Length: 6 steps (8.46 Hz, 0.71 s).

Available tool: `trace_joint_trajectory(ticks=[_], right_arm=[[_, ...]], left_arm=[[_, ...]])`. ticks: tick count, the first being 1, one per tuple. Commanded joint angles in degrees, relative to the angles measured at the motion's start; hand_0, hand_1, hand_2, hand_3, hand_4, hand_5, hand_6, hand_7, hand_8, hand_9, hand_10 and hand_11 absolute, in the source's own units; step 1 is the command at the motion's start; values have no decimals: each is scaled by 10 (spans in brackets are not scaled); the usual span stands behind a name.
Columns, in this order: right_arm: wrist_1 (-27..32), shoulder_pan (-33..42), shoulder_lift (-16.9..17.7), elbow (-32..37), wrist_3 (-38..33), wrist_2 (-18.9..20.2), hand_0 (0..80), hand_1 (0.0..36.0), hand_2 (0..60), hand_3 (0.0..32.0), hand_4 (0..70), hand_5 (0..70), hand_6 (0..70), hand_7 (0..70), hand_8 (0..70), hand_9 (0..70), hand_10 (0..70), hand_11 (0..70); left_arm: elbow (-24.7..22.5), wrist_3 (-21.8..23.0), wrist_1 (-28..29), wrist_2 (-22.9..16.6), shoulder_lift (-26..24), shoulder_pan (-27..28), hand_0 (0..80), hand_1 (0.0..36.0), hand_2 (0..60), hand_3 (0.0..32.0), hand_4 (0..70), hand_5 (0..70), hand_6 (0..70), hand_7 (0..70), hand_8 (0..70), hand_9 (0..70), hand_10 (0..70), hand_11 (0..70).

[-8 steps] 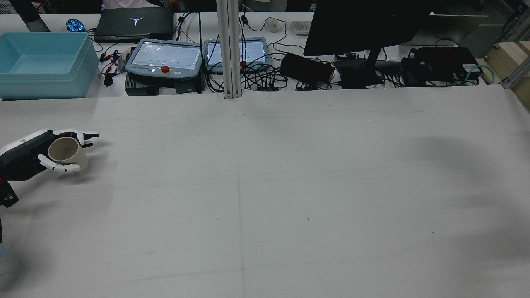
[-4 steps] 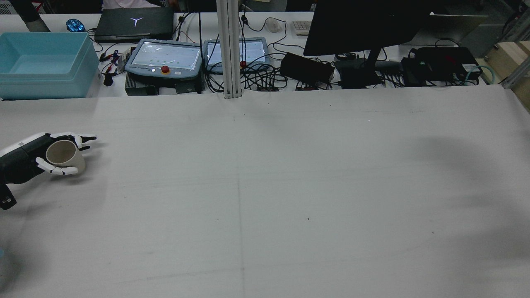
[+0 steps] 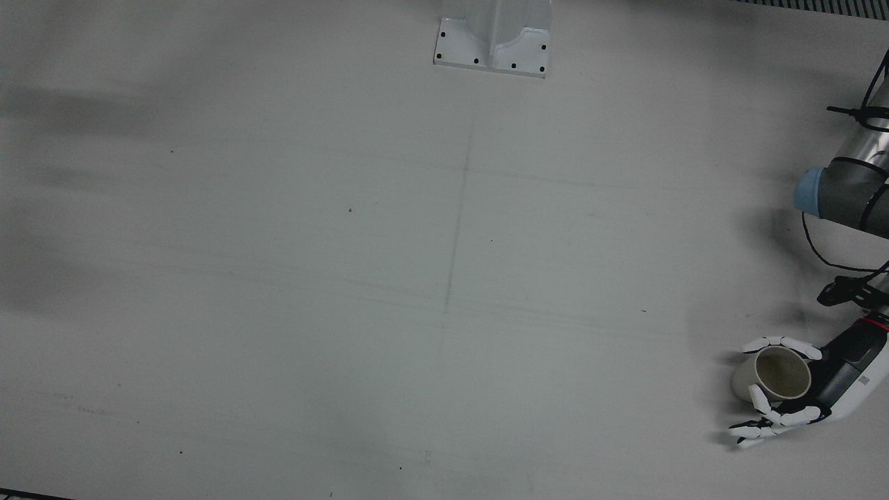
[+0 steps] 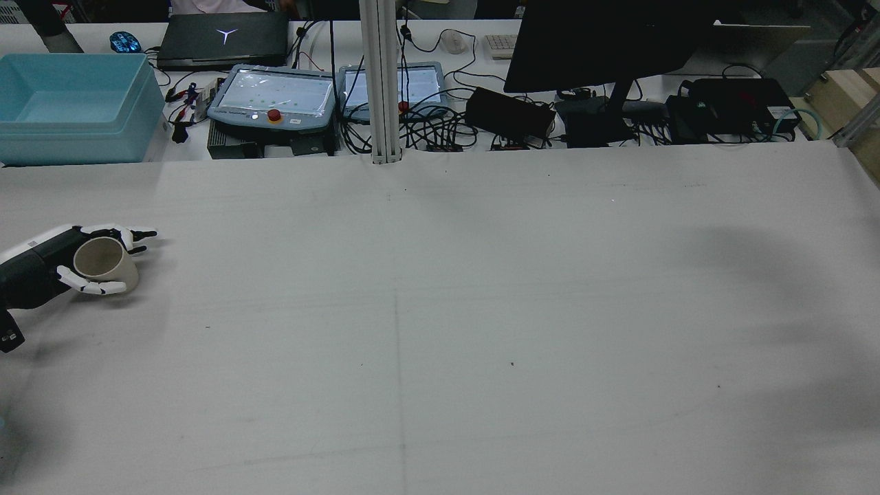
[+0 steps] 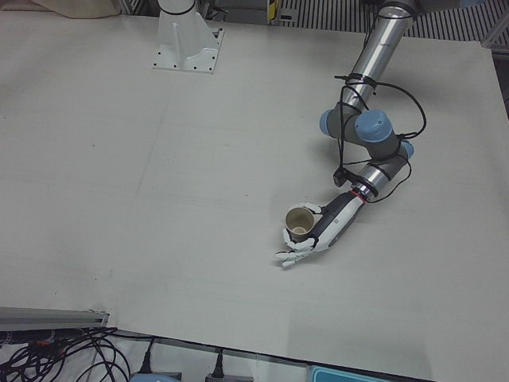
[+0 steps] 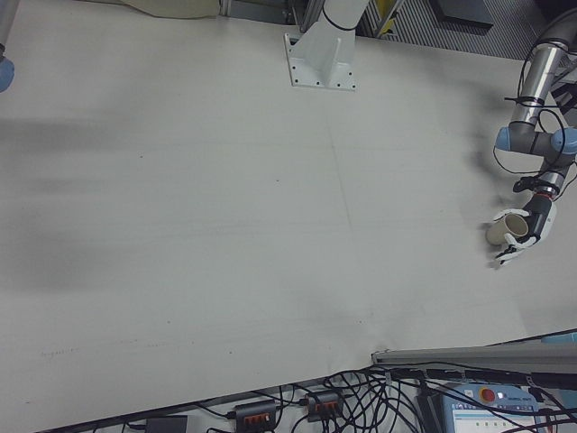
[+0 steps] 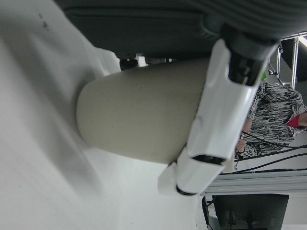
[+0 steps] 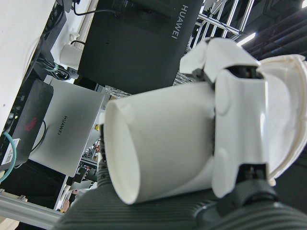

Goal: Pour water
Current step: 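Lower the beige cup onto the table and open the left hand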

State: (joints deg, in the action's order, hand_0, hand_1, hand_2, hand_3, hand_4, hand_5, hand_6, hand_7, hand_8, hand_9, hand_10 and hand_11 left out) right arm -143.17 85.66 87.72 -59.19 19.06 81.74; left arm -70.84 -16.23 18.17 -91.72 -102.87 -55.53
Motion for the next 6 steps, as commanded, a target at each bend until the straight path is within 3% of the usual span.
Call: trace_joint_trajectory(ticks=[1,2,3,4,6], right_arm=[[1,-3,-1,10,14,-2,724,360,600,0,429,301,700,700,700,700,468,677],[1,-4,-6,21,14,-13,698,355,600,0,428,301,700,700,700,700,483,698],[2,-8,-8,25,14,-17,686,351,600,0,419,301,700,700,700,700,490,700],[1,-10,-8,26,15,-17,681,351,600,0,394,300,700,700,700,700,491,700],[1,-17,-19,27,25,-17,670,347,600,0,390,300,700,700,700,700,501,700]], left_arm=[[1,0,1,0,1,0,800,360,121,0,353,700,225,179,141,84,87,171],[1,0,1,0,2,-1,800,360,0,0,395,430,221,177,138,79,80,161],[1,0,5,0,6,0,800,360,0,0,419,11,214,170,133,72,75,154],[-1,1,6,0,9,0,800,335,0,0,378,0,197,157,120,53,58,125],[-2,4,6,0,10,-2,800,212,0,0,320,0,162,122,92,15,28,70]])
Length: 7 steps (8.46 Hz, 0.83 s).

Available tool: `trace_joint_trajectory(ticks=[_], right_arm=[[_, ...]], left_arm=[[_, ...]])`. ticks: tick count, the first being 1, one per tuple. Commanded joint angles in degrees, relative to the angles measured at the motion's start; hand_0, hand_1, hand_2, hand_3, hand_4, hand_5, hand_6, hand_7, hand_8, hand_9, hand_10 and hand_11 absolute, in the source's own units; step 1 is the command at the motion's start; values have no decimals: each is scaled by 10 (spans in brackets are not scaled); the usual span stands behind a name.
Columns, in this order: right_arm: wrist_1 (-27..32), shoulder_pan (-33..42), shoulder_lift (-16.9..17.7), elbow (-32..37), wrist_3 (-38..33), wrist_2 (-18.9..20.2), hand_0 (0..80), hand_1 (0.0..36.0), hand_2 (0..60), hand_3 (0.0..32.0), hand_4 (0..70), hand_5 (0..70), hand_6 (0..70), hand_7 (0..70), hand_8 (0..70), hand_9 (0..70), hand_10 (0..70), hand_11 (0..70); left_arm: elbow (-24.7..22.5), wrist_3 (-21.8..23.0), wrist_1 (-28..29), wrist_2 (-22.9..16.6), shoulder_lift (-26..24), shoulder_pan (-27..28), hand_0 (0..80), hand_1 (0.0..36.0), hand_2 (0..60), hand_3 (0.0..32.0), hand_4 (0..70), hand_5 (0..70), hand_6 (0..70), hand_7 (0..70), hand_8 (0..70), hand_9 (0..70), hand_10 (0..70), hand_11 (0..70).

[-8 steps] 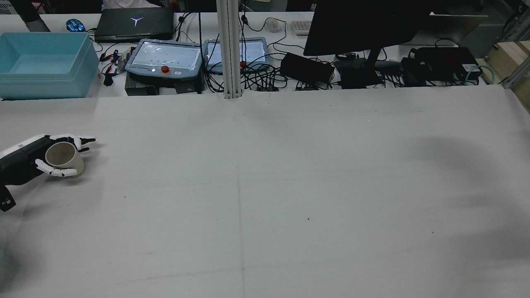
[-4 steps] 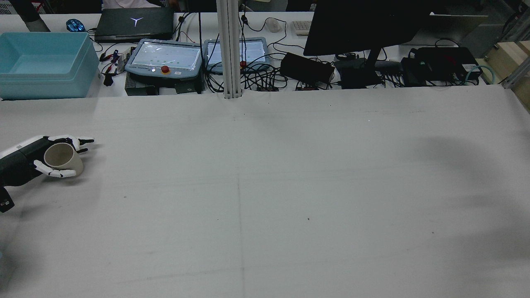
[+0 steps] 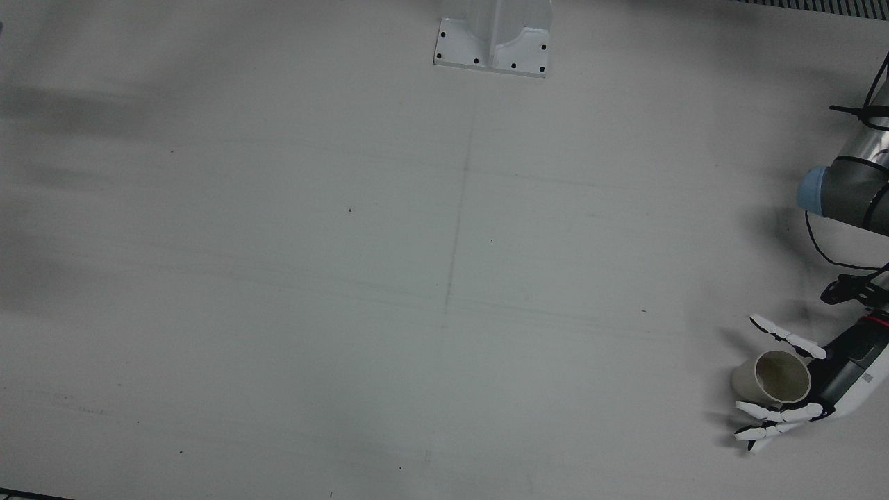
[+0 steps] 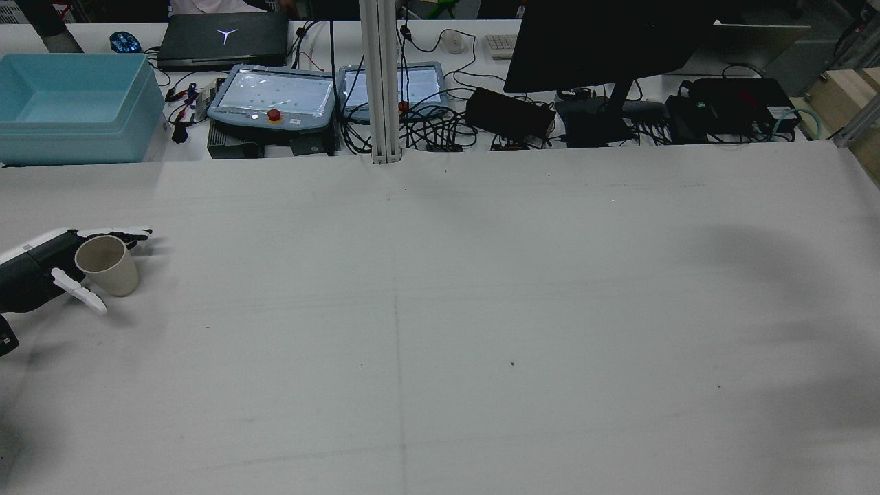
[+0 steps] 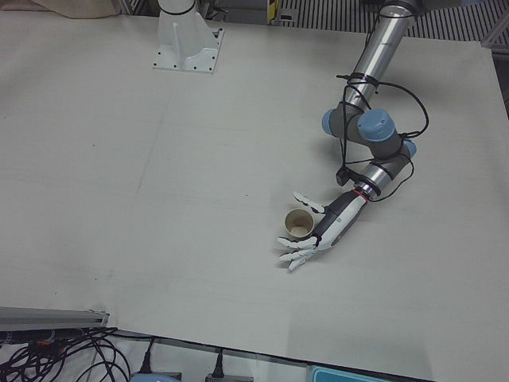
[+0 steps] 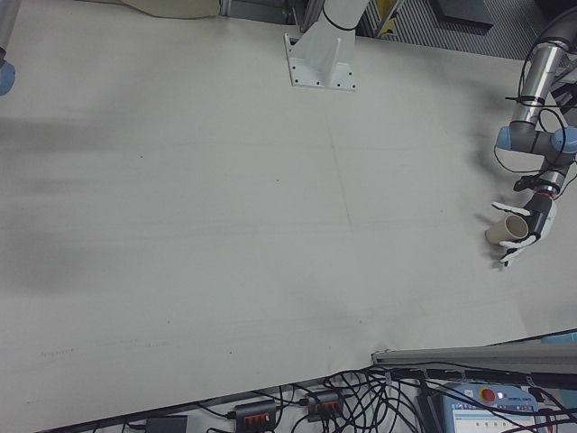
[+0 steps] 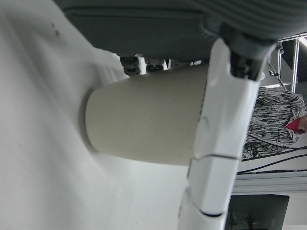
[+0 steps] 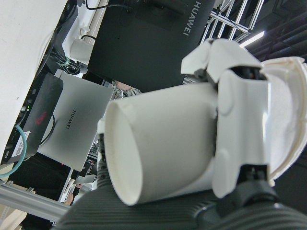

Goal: Pour water
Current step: 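Lower the beige cup onto the table and open the left hand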

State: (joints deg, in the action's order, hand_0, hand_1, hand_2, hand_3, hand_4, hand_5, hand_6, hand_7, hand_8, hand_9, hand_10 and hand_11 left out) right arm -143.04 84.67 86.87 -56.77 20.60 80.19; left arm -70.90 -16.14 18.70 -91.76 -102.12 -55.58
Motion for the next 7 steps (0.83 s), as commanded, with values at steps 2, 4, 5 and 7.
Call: trace_joint_trajectory(ticks=[2,4,5,7], right_arm=[[0,-28,-21,6,21,-13,652,340,600,0,398,300,700,700,700,700,509,700],[0,-56,-28,8,22,-33,644,334,600,0,408,298,700,700,700,700,508,700],[0,-71,-34,8,22,-43,653,337,600,0,404,298,700,700,700,700,502,700],[0,-108,-41,9,36,-75,662,338,600,0,417,298,700,700,700,700,493,700]], left_arm=[[-1,5,2,1,3,-2,800,160,0,0,253,0,136,101,73,6,13,44],[1,25,12,5,15,-8,652,114,0,20,192,0,103,60,53,0,0,11],[1,33,15,6,19,-33,598,83,0,50,170,0,86,29,43,0,0,0],[-3,45,23,3,31,-75,552,49,0,46,164,0,81,20,36,0,0,0]])
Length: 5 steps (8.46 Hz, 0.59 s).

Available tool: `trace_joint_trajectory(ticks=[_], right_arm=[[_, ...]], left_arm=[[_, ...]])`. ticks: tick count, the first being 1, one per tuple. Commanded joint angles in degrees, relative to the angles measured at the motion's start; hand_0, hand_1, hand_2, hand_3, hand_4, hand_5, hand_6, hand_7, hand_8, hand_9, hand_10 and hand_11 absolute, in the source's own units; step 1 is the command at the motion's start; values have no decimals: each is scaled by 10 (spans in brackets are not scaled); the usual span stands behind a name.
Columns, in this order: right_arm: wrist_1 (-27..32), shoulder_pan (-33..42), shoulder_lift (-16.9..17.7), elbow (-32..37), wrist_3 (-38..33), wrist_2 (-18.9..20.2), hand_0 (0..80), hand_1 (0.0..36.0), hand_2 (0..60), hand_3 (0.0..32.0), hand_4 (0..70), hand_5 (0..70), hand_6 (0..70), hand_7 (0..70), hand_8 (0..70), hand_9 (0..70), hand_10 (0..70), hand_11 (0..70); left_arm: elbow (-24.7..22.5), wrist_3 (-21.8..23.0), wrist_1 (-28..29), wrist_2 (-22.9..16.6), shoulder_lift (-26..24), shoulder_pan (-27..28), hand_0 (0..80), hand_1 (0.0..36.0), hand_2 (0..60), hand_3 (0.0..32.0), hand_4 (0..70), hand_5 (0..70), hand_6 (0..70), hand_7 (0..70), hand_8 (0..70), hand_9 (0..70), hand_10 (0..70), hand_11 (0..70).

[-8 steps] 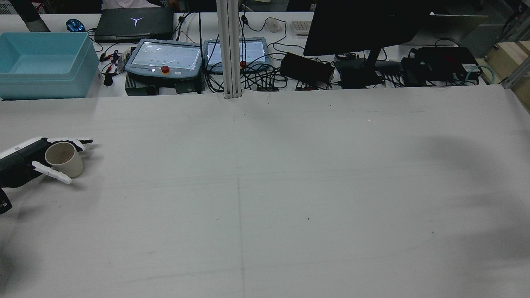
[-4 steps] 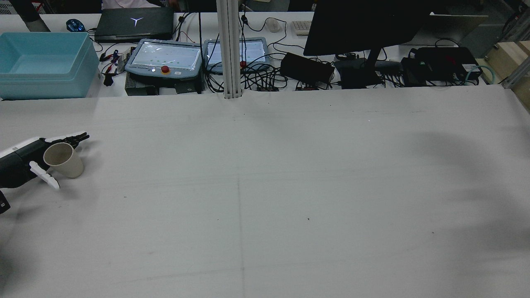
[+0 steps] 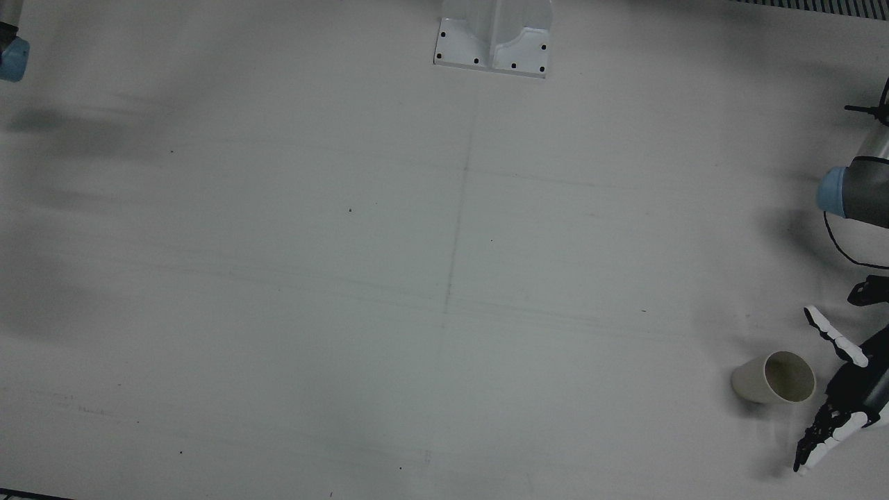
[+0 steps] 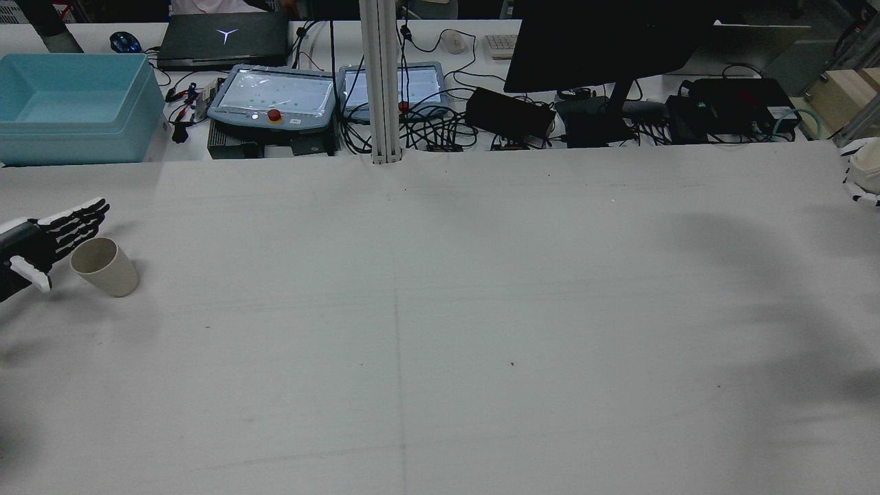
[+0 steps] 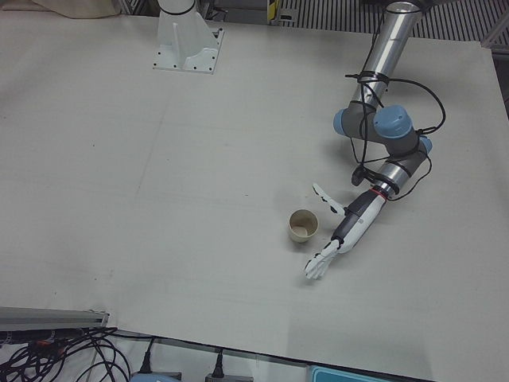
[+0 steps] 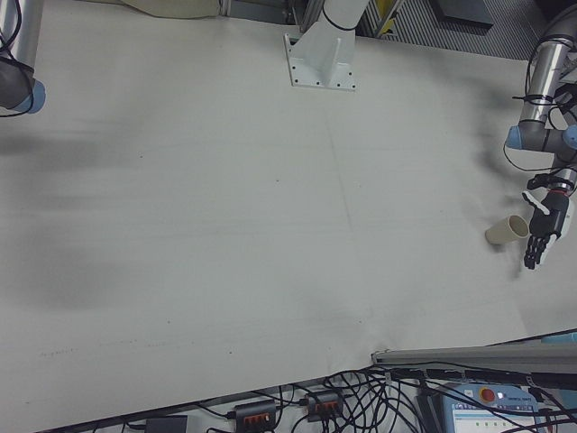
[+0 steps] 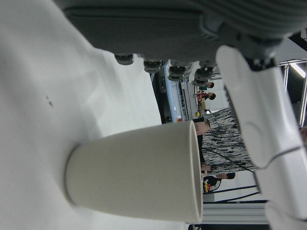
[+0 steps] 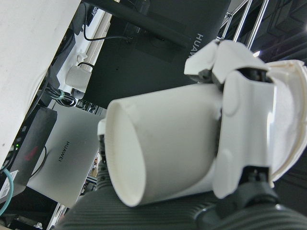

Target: Pour water

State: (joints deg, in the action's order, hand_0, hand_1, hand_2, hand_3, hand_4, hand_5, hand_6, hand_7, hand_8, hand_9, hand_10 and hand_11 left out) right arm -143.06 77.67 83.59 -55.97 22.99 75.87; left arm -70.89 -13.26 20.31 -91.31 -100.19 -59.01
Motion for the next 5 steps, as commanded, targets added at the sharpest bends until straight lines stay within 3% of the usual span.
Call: trace_joint_trajectory(ticks=[1,2,5], right_arm=[[0,-56,-10,1,26,-48,662,338,600,0,418,298,700,700,700,700,499,700],[1,-72,-15,2,43,-66,664,338,600,0,426,298,700,700,700,700,501,700],[27,-137,-19,22,81,-144,635,331,600,0,421,299,700,700,700,700,556,700]], left_arm=[[-6,21,8,-4,11,-46,536,37,0,50,162,0,80,20,31,0,0,0],[-14,24,6,-5,14,-57,516,17,0,48,162,0,79,21,29,0,0,0],[-41,24,-3,-6,30,-69,511,10,0,56,167,0,80,26,27,0,0,0]])
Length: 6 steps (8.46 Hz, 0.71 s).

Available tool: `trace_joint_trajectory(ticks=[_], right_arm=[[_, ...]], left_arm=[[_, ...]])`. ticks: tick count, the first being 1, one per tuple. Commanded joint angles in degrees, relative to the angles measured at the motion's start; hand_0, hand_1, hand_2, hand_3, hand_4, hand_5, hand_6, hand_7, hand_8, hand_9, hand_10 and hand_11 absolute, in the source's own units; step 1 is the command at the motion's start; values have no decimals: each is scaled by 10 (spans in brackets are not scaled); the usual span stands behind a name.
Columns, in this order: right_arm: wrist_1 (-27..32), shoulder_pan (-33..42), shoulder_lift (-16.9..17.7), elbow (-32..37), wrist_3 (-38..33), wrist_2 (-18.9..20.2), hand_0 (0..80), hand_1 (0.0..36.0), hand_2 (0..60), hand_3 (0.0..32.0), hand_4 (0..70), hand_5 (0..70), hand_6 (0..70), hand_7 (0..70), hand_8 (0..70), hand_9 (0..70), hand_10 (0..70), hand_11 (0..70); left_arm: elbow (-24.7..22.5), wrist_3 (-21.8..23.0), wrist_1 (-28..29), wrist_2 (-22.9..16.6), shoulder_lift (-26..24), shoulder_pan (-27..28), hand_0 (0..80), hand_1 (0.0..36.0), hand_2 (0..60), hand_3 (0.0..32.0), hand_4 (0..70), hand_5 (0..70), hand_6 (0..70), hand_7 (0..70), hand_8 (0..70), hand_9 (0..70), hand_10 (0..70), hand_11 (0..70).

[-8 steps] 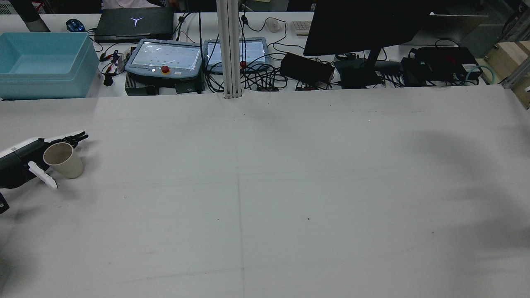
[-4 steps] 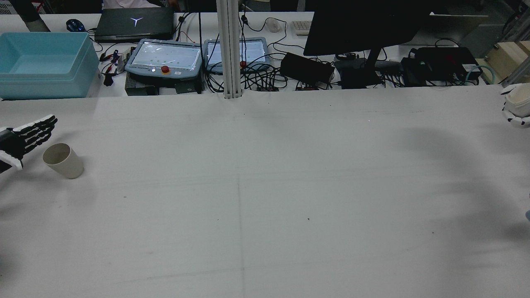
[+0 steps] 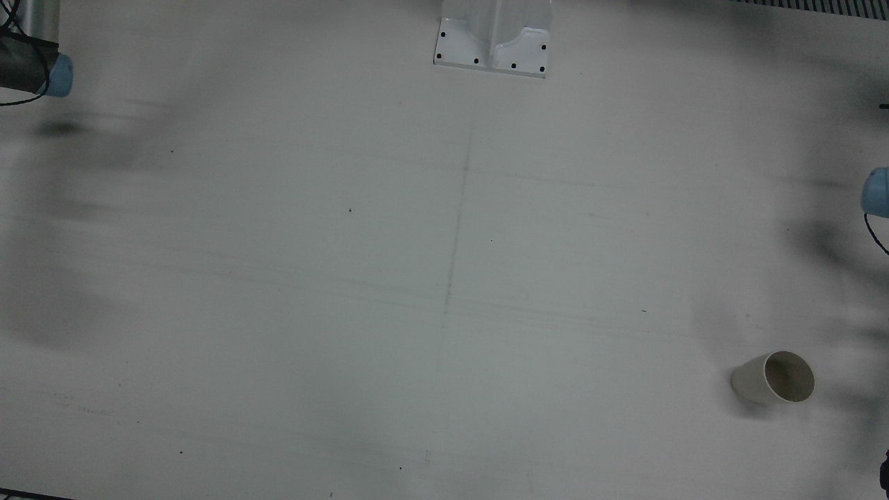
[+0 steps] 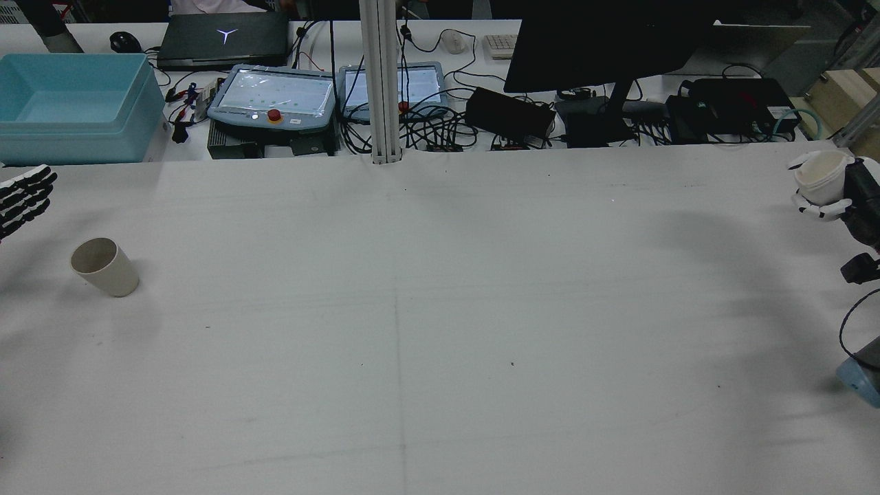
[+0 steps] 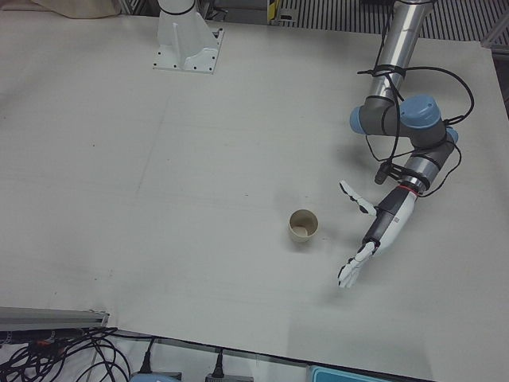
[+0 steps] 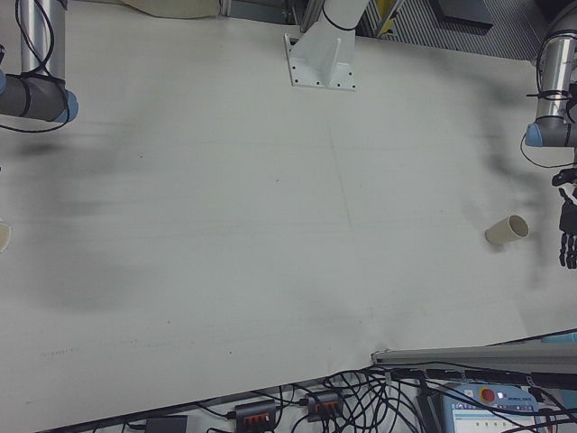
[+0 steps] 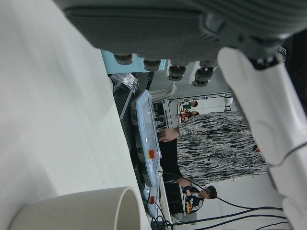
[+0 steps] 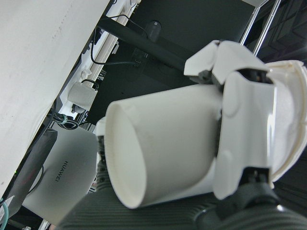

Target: Pour water

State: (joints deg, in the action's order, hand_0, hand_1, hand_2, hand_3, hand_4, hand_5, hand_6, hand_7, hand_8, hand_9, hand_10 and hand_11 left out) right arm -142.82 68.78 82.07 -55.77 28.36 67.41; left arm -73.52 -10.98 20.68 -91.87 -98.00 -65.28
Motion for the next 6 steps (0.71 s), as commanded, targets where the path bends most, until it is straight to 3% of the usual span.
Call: trace_joint_trajectory(ticks=[1,2,5,6], right_arm=[[61,-63,-20,69,31,-82,625,326,600,0,427,302,700,700,700,700,585,700],[86,-67,-31,106,38,-88,616,317,600,0,441,303,700,700,700,700,606,700],[85,-70,-31,116,46,-87,630,304,600,0,450,295,700,700,700,700,574,700],[82,-71,-31,117,54,-86,683,266,366,0,445,267,700,700,700,700,458,659]], left_arm=[[-16,1,-10,-1,8,-6,512,10,0,58,169,0,80,26,28,0,0,0],[-17,1,-13,-1,7,-6,519,17,0,60,169,0,80,26,29,0,0,0],[-19,1,-25,-1,7,-3,524,23,0,66,173,0,82,32,31,0,0,0],[-18,1,-26,-1,6,-3,517,15,0,72,175,0,82,33,29,0,0,0]])
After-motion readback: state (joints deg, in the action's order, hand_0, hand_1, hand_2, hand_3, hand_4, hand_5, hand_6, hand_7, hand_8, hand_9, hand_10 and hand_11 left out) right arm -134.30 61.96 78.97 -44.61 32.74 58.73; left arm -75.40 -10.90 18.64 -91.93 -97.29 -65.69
